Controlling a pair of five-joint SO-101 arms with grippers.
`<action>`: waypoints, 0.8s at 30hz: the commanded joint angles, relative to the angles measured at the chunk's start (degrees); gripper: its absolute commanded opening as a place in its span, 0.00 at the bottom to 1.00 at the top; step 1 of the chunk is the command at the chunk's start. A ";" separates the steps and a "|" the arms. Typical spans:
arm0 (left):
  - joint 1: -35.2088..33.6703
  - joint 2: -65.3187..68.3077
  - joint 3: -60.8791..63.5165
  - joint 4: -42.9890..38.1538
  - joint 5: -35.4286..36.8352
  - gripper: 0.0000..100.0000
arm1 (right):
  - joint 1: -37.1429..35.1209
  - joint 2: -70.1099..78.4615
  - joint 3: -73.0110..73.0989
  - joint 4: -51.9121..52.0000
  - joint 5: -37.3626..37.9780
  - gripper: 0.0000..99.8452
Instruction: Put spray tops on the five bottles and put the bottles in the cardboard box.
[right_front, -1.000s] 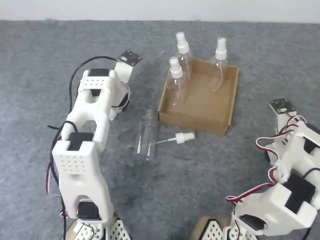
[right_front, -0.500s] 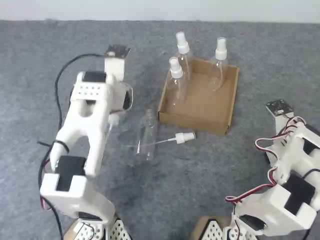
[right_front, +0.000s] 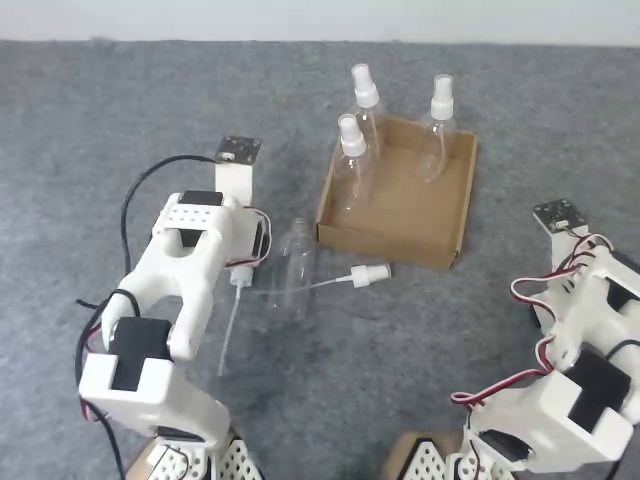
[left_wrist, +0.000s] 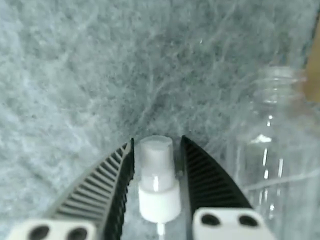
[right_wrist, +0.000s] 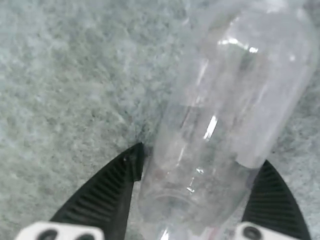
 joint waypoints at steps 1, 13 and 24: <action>0.18 -3.52 -0.40 2.37 -2.55 0.13 | 1.89 1.10 1.32 -0.22 1.05 0.30; -0.18 2.37 -5.49 4.22 -4.84 0.01 | 1.89 1.01 1.32 -0.13 1.05 0.30; 0.70 -24.35 -4.53 11.43 -0.79 0.01 | 4.26 0.48 0.97 0.22 5.27 0.30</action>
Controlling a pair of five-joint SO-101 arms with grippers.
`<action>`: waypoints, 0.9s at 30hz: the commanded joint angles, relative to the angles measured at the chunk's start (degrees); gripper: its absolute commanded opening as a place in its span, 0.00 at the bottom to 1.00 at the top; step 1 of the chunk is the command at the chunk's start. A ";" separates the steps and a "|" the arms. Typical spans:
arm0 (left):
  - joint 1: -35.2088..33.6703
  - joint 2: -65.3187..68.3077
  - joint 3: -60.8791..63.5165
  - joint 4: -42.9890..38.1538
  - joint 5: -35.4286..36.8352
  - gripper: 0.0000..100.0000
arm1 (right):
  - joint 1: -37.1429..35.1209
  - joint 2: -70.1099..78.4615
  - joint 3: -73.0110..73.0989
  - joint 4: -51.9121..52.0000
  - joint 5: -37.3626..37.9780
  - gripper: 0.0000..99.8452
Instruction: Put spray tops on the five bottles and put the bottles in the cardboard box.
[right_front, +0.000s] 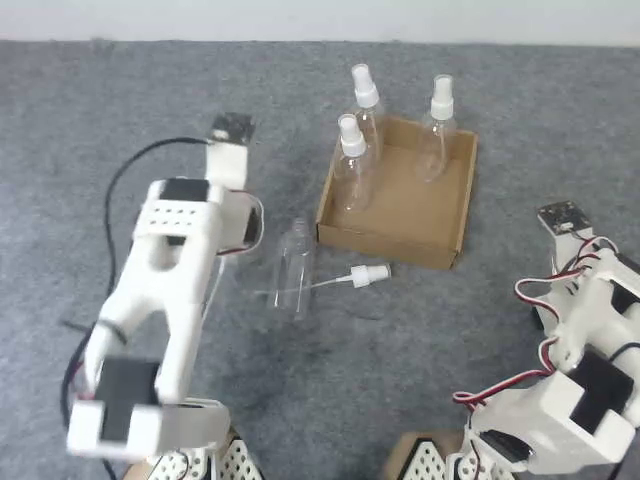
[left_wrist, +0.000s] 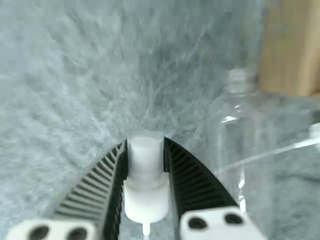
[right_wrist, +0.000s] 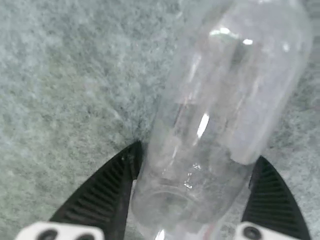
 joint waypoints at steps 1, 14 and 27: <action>0.97 -14.24 -0.57 2.46 3.08 0.01 | 2.68 0.40 0.97 0.22 4.04 0.30; 2.29 -34.90 20.79 -10.90 7.38 0.01 | -3.30 -8.48 -7.65 10.95 -3.78 0.30; 2.29 -42.02 28.62 -14.77 7.30 0.01 | -9.98 -8.57 -27.08 22.29 -9.67 0.40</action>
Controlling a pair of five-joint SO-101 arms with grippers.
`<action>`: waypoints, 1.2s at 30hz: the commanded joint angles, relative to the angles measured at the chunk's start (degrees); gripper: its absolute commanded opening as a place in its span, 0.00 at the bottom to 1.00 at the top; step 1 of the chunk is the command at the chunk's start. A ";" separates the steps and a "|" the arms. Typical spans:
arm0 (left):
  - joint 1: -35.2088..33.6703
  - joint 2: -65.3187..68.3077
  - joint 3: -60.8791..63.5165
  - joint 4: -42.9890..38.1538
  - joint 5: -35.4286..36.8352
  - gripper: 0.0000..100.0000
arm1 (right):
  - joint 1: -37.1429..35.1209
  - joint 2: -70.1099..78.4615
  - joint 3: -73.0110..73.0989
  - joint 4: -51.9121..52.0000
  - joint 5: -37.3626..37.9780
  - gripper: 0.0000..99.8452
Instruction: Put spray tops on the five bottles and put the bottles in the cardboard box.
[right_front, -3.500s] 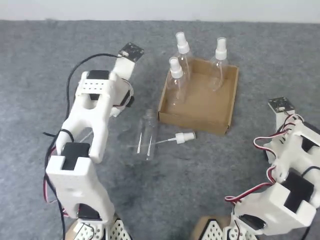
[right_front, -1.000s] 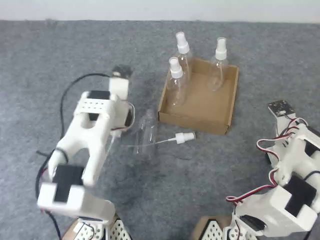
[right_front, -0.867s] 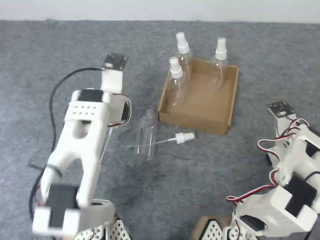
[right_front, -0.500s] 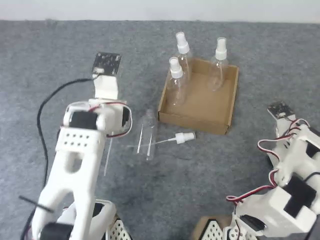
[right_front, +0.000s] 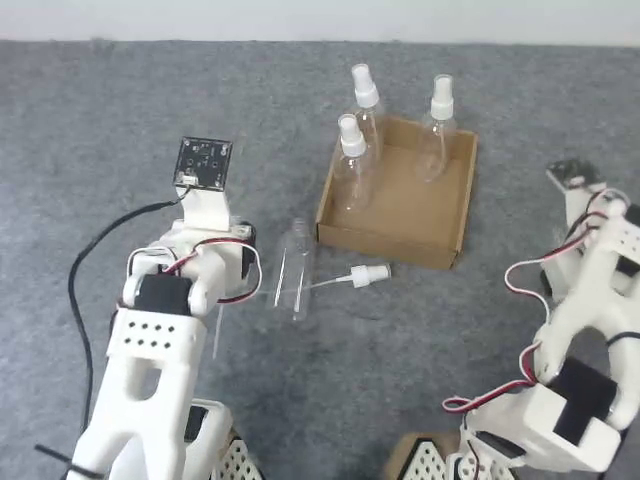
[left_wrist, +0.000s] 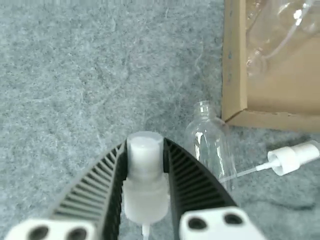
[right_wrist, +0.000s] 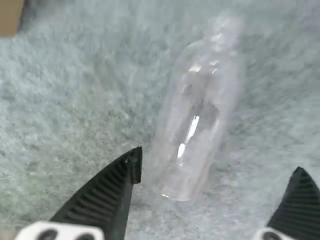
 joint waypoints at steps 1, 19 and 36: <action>-0.26 -1.93 -0.40 -1.14 0.26 0.01 | -4.26 -1.63 -10.64 1.54 -2.37 0.39; 0.18 -2.29 0.75 -1.58 0.26 0.01 | -4.00 25.45 -25.58 3.03 -4.40 0.28; -0.18 -2.37 0.66 -1.58 0.26 0.01 | -9.54 6.99 -29.19 10.59 -8.97 0.01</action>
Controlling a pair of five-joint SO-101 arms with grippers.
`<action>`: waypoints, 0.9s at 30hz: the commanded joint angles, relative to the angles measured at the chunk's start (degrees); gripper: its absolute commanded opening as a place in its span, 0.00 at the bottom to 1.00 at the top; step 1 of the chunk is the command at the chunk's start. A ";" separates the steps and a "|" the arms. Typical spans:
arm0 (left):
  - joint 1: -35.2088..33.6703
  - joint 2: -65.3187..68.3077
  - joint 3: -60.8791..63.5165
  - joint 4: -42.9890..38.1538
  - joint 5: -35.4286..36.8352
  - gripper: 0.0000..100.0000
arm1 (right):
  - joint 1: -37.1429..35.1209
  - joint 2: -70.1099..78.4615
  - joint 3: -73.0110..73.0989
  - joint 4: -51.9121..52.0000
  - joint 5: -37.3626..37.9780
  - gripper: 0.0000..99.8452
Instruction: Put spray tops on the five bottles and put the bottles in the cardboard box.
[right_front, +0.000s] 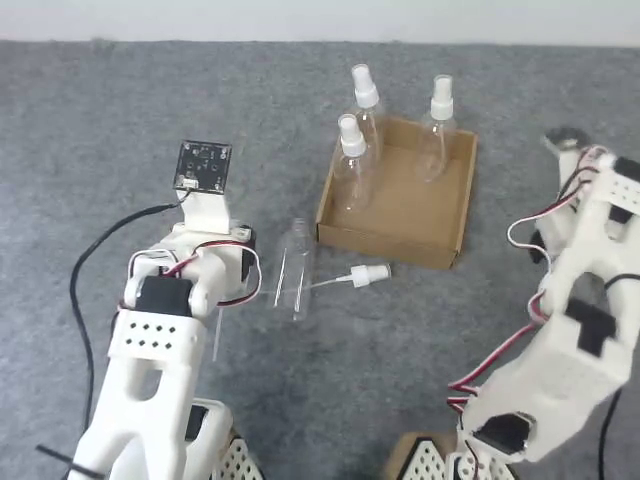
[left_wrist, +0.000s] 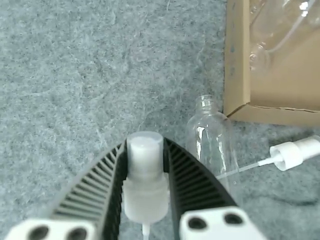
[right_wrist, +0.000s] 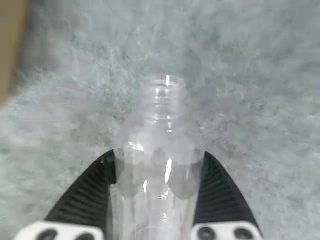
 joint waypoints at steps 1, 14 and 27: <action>0.00 -2.11 -0.40 -2.02 0.26 0.01 | -6.11 -17.71 -1.93 5.23 -5.01 0.01; -2.02 -6.95 -2.42 -2.37 0.26 0.01 | -42.51 -63.34 35.78 -13.32 -23.38 0.01; -5.80 -25.23 -25.10 7.82 0.35 0.01 | -70.20 -61.14 52.40 -36.09 -25.93 0.01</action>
